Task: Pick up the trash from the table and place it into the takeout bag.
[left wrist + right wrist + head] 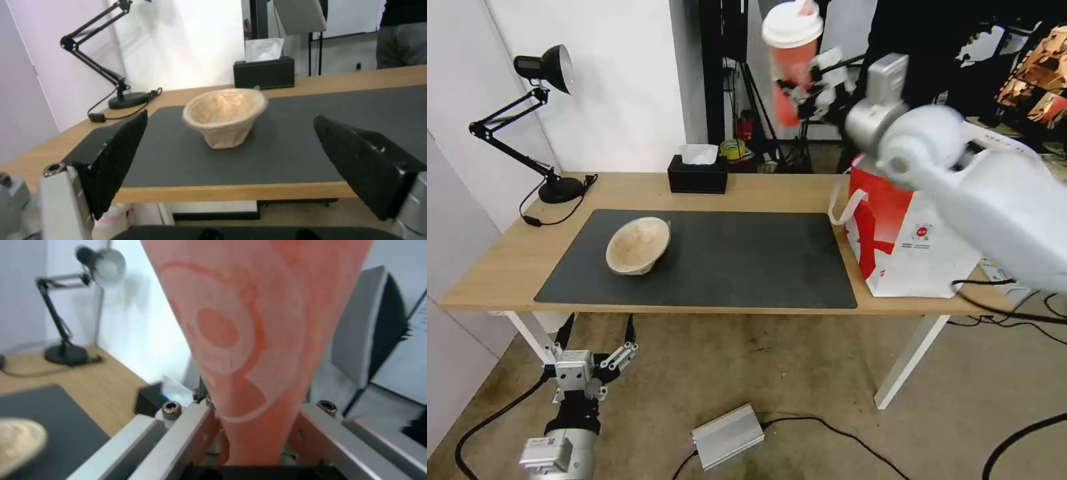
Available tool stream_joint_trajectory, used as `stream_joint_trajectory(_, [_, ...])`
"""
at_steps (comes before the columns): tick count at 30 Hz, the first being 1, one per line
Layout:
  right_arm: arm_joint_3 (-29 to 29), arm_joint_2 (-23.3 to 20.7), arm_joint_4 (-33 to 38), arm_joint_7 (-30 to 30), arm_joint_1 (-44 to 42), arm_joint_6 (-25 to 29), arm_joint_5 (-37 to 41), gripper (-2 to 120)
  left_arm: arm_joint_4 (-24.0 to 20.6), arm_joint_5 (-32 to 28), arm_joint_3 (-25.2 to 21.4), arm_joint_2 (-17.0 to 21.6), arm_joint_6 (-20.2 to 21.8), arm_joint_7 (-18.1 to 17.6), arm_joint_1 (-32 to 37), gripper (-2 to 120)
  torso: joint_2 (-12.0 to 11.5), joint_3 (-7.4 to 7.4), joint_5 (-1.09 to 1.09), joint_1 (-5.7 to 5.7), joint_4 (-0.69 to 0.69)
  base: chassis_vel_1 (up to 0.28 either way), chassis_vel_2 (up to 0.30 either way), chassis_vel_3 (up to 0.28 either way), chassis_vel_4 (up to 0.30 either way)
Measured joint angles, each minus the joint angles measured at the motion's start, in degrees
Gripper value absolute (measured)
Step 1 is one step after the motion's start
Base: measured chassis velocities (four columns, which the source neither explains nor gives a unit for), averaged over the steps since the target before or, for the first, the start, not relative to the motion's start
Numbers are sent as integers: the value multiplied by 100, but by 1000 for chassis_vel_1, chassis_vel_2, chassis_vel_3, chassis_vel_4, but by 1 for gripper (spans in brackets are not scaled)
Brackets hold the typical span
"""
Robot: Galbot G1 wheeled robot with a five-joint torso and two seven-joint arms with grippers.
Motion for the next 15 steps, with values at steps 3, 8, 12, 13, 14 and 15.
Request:
stream_joint_trajectory(3, [83,-189,-96,-332,56,-73,-156,3,-1,-3,6,8,-4,0,0,100,0,0,0,0,0,0,0,0,0])
stream_joint_trajectory(8, [290,-552,-255,-956,87,-333,-437,3,-1,-7,33,25,-13,1,-2,100,0,0,0,0,-1,0,0,0,0])
stream_joint_trajectory(12, [399,-780,-415,-1371,86,-394,-672,3,2,-9,51,35,-20,1,-9,100,0,0,0,0,0,0,0,0,0])
stream_joint_trajectory(13, [433,-840,-465,-1488,84,-406,-724,3,4,-10,54,37,-21,2,-11,100,0,0,0,0,0,0,0,0,0])
stream_joint_trajectory(14, [433,-840,-465,-1488,84,-406,-724,3,4,-10,54,37,-21,2,-11,100,0,0,0,0,0,0,0,0,0])
stream_joint_trajectory(15, [498,-943,-586,-1751,80,-457,-836,3,5,-11,64,41,-26,2,-14,100,-1,0,-1,0,0,0,0,0,0])
